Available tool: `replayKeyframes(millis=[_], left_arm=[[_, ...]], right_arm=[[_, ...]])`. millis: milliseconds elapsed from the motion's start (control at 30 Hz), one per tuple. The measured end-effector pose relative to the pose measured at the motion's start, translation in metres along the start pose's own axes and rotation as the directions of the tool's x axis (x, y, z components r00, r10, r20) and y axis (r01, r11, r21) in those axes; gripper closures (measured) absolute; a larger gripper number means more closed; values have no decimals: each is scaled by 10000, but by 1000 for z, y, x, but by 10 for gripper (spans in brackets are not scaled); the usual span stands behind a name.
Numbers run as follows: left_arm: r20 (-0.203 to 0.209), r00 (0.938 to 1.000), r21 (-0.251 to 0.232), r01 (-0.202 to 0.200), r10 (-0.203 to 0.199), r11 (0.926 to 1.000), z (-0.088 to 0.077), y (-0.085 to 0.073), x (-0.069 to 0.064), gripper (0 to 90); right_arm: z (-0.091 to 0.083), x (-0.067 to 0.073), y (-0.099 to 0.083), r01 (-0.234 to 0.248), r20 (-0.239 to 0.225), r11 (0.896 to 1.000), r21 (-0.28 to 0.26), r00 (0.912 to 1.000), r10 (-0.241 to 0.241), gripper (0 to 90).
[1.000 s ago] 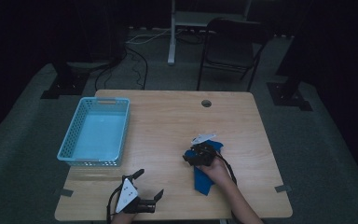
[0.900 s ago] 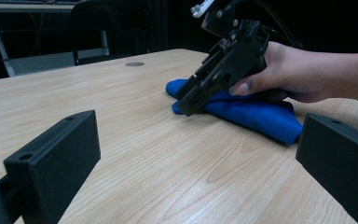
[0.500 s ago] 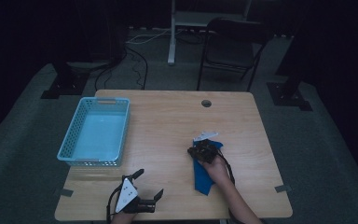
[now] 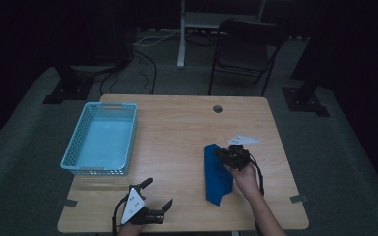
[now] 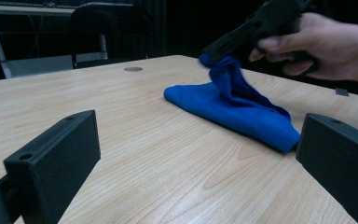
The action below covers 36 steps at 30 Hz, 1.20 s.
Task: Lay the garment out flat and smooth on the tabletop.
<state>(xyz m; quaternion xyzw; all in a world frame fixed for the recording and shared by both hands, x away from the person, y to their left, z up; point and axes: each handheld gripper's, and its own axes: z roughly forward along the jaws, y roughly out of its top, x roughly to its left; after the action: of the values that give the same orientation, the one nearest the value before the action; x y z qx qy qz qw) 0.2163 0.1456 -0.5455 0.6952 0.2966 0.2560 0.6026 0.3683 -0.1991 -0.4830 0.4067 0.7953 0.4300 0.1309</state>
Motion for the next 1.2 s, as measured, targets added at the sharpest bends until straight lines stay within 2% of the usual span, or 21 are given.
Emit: replayKeyframes(millis=[167, 367, 533, 733, 800, 833, 867, 1033, 1100, 1133, 1200], left_arm=[[-17, 9994, -96, 353, -353, 9993, 0, 0, 3, 0], [97, 9993, 150, 365, -366, 9992, 0, 0, 4, 0], [76, 9993, 464, 369, -373, 9982, 1, 2, 5, 0], [158, 9997, 776, 154, -167, 9969, 3, 4, 3, 0], [322, 9984, 975, 429, -462, 9943, 5, 5, 1, 0], [479, 9970, 1060, 550, -603, 9928, 6, 7, 0, 0], [539, 9965, 1100, 585, -647, 9922, 7, 8, -2, 0], [800, 9957, 1452, 356, -476, 9888, 12, 12, -11, 0], [893, 9942, 1632, 451, -603, 9856, 15, 13, -13, 0], [983, 9930, 1865, 456, -649, 9814, 19, 14, -14, 0], [1253, 9900, 2288, 349, -650, 9728, 24, 17, -15, 0]], right_arm=[[-34, -14, -7, -158, 605, 9995, -284, 9980, 175, 853], [-69, -36, -29, -504, 1419, 9984, -259, 9884, 536, 852], [-91, -67, -66, -1327, 1981, 9912, -8, 9715, 1302, 848], [-97, -93, -110, -2235, 2605, 9730, 576, 9442, 2015, 844], [-100, -98, -121, -2502, 2697, 9669, 508, 9356, 2279, 831], [-102, -100, -126, -2604, 2634, 9646, 412, 9341, 2410, 829], [-103, -100, -130, -2670, 2591, 9631, 342, 9331, 2494, 823], [-111, -94, -143, -2491, 2480, 9685, 73, 9387, 2396, 783], [-118, -86, -149, -2331, 2365, 9723, -141, 9441, 2298, 708], [-123, -79, -152, -2121, 2314, 9769, -277, 9493, 2126, 588], [-126, -73, -155, -2052, 2229, 9781, -363, 9524, 2081, 449]])
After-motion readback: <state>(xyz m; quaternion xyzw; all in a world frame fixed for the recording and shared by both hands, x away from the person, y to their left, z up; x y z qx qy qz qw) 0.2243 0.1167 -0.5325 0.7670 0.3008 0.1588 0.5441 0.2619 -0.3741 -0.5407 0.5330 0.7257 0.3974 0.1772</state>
